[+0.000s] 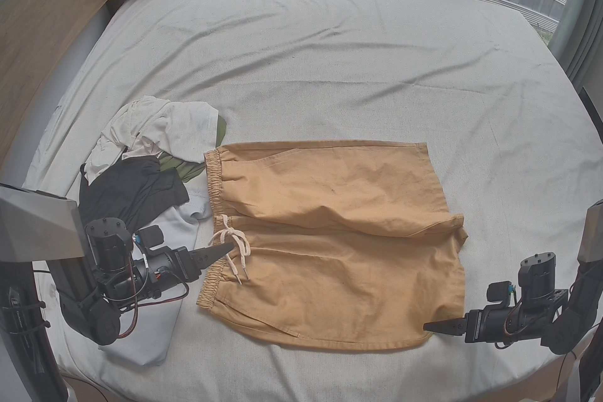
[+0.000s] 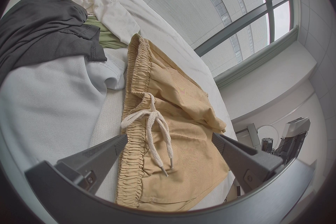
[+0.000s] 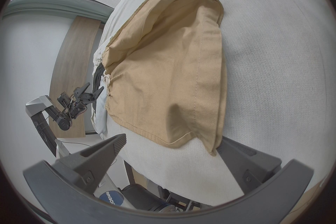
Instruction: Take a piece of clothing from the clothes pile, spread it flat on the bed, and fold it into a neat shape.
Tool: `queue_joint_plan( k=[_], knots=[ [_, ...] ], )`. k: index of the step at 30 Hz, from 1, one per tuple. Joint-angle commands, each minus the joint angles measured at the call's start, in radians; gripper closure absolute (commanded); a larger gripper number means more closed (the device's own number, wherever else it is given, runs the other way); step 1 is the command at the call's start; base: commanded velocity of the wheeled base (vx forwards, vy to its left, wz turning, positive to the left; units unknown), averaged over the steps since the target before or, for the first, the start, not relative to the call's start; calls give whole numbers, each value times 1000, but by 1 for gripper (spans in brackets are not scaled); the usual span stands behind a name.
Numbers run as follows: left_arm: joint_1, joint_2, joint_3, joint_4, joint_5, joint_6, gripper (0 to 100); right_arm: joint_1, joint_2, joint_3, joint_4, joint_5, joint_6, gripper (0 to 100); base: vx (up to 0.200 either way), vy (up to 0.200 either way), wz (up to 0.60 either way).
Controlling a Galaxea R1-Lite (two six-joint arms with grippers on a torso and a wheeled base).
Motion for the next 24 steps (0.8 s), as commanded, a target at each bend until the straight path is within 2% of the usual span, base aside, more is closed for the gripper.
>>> queue_joint_plan(
  k=[1, 2, 3, 20, 24],
  knots=[
    [0, -2, 0, -1, 0, 0, 0, -1, -15, 18, 1, 0, 0, 0, 0, 0, 0],
    [0, -2, -1, -1, 0, -1, 0, -1, -13, 18, 1, 0, 1, 0, 0, 0, 0],
    [0, -2, 0, -1, 0, 0, 0, 0, -12, 18, 1, 0, 1, 100, 0, 0, 0],
    [0, 0, 3, -1, 0, 0, 0, 0, 13, 18, 26, 0, -6, 100, 0, 0, 0],
    [-2, 8, 43, 1, -1, 0, 0, -6, 10, 18, 32, 0, -5, 100, 0, 0, 0]
  ],
)
